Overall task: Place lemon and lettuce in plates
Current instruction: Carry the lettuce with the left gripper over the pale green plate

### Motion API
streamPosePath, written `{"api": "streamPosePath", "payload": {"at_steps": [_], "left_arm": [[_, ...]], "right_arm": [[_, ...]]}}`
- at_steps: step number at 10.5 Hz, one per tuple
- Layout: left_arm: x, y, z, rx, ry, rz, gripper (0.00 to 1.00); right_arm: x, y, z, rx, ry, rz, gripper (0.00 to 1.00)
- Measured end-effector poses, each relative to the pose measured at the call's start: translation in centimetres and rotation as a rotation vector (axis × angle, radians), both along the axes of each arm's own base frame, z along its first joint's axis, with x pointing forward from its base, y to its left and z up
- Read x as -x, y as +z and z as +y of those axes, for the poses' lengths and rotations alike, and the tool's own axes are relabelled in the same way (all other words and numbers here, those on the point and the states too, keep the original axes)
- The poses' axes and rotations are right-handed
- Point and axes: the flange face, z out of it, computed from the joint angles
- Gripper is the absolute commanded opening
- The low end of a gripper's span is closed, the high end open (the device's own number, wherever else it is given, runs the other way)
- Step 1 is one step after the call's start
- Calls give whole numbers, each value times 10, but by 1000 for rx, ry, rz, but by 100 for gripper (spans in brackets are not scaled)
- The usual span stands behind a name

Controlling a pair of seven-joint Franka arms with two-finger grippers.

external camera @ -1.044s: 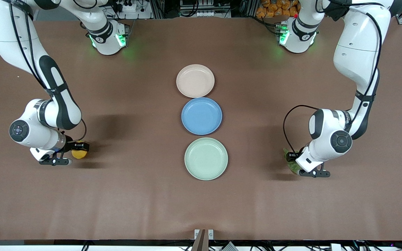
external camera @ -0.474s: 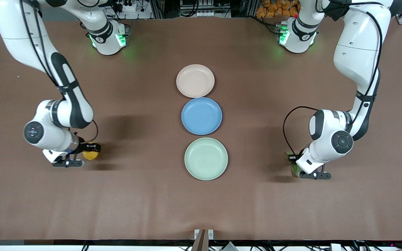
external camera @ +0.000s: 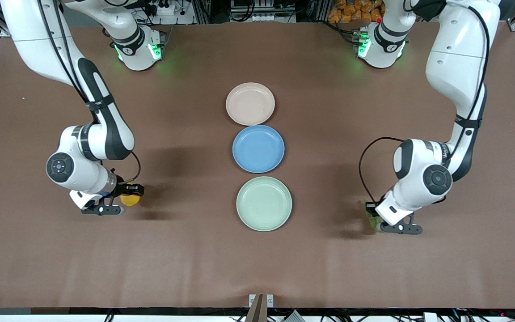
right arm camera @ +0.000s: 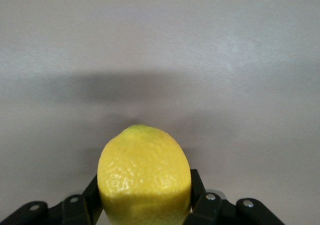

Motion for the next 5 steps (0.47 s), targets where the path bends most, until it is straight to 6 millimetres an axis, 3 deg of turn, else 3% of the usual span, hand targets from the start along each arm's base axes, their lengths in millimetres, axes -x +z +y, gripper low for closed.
{"api": "streamPosePath", "payload": {"at_steps": [2, 5], "left_arm": [[3, 24, -47, 33, -7, -31, 0], [23, 50, -136, 90, 80, -47, 0]], "right_arm": [[1, 1, 10, -1, -10, 1, 1], [0, 0, 7, 0, -19, 3, 3]]}}
